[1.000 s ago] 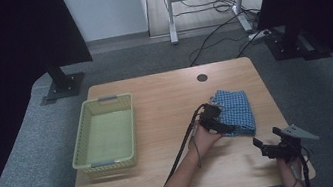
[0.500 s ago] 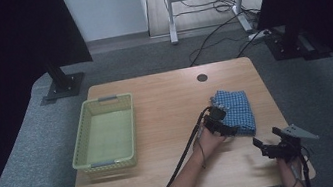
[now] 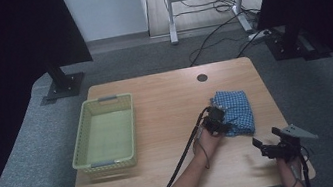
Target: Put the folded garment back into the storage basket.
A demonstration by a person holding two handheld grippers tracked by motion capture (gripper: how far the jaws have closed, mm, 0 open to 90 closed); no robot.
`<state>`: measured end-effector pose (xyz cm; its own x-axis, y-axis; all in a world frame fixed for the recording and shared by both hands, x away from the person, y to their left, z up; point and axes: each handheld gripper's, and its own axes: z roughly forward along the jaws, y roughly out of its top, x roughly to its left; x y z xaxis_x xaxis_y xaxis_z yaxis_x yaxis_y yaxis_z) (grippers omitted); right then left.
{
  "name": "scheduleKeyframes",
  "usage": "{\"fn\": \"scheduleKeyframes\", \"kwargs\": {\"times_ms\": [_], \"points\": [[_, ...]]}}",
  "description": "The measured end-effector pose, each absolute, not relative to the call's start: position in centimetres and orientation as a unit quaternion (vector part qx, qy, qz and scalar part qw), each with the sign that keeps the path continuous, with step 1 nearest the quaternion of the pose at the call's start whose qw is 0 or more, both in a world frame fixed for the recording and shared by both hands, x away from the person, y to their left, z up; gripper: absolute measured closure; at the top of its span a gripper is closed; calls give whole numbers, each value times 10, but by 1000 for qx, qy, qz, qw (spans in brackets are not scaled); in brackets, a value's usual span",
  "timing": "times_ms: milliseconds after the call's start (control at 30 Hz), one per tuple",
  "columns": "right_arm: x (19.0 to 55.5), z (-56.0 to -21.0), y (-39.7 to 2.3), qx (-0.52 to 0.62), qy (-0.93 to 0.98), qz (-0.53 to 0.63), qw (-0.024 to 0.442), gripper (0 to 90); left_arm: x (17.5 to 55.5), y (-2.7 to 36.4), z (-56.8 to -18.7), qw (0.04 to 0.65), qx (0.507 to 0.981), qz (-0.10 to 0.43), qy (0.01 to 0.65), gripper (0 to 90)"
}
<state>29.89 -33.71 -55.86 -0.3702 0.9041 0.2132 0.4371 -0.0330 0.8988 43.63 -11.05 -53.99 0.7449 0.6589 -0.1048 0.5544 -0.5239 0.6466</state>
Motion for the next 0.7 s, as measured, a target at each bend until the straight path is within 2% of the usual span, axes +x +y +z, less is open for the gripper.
{"fn": "scheduleKeyframes", "kwargs": {"times_ms": [100, 200, 333, 700], "points": [[299, -559, -337, 511, 657, 505, 229, 0, 434, -111, -540, 343, 870, 72, 345, 744], [299, -559, -337, 511, 658, 504, 229, 0, 434, -109, -541, 351, 867, 65, 349, 790], [299, -559, -338, 512, 655, 507, 227, 0, 433, -108, -538, 351, 869, 67, 342, 812], [300, -559, -338, 513, 654, 508, 225, 0, 427, -92, -509, 400, 846, 88, 341, 827]]}}
